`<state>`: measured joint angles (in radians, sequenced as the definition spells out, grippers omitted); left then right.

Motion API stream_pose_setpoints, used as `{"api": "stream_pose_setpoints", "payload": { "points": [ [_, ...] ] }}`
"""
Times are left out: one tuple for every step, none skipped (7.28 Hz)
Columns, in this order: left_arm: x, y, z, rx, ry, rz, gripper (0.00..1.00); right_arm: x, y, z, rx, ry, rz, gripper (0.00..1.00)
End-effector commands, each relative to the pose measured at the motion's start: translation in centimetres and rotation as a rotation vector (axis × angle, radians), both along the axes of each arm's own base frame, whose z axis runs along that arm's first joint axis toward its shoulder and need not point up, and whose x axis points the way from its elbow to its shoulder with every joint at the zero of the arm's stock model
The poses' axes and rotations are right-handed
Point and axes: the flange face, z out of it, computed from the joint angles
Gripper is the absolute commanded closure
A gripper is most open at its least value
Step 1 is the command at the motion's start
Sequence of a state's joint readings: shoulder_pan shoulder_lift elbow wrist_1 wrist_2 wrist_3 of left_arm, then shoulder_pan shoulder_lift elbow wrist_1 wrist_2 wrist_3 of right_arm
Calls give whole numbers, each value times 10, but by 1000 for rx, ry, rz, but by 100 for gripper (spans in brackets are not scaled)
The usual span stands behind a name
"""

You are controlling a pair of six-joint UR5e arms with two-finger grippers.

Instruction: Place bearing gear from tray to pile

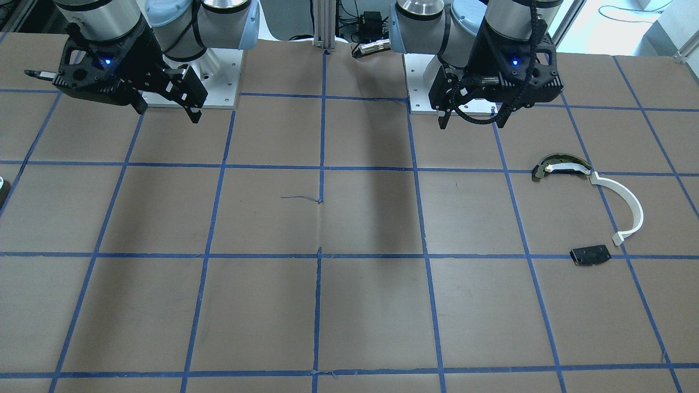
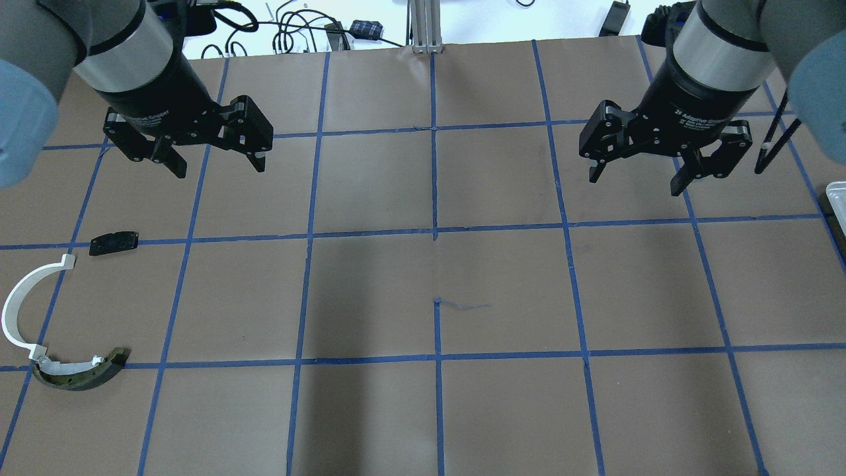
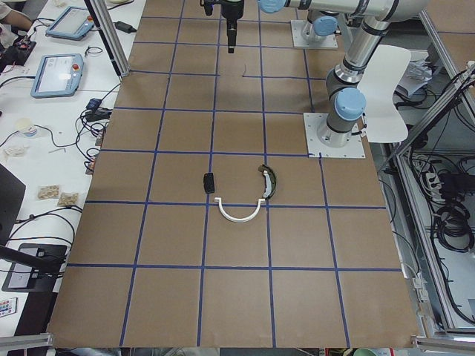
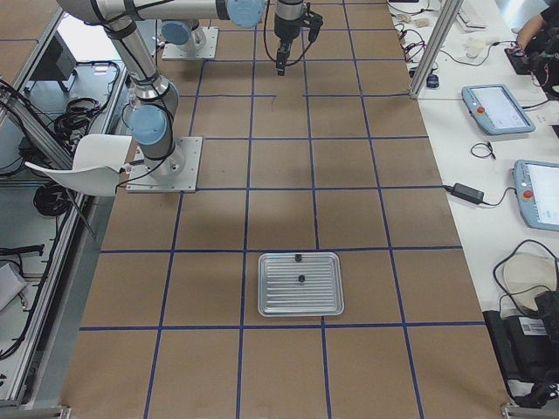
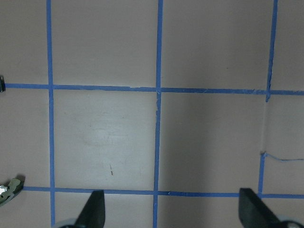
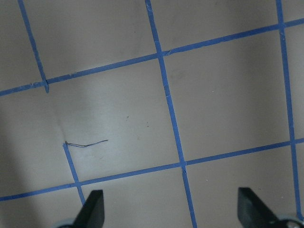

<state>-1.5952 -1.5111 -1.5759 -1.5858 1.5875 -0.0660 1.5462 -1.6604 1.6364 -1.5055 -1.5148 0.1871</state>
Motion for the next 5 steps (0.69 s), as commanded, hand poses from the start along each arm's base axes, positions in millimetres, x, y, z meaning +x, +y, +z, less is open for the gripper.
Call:
{"api": "stream_pose_setpoints", "payload": {
  "points": [
    [0, -8, -4, 23, 0, -24, 0, -4, 0, -2, -1, 36, 1, 0],
    [0, -5, -5, 43, 4, -26, 0, -4, 0, -1, -2, 36, 1, 0],
    [0, -3, -6, 55, 9, -28, 0, -4, 0, -1, -2, 36, 1, 0],
    [0, -1, -3, 49, 7, -31, 0, -4, 0, -1, -2, 36, 1, 0],
    [-2, 4, 1, 34, 1, -38, 0, -4, -1, -1, -2, 36, 0, 0]
  ]
}}
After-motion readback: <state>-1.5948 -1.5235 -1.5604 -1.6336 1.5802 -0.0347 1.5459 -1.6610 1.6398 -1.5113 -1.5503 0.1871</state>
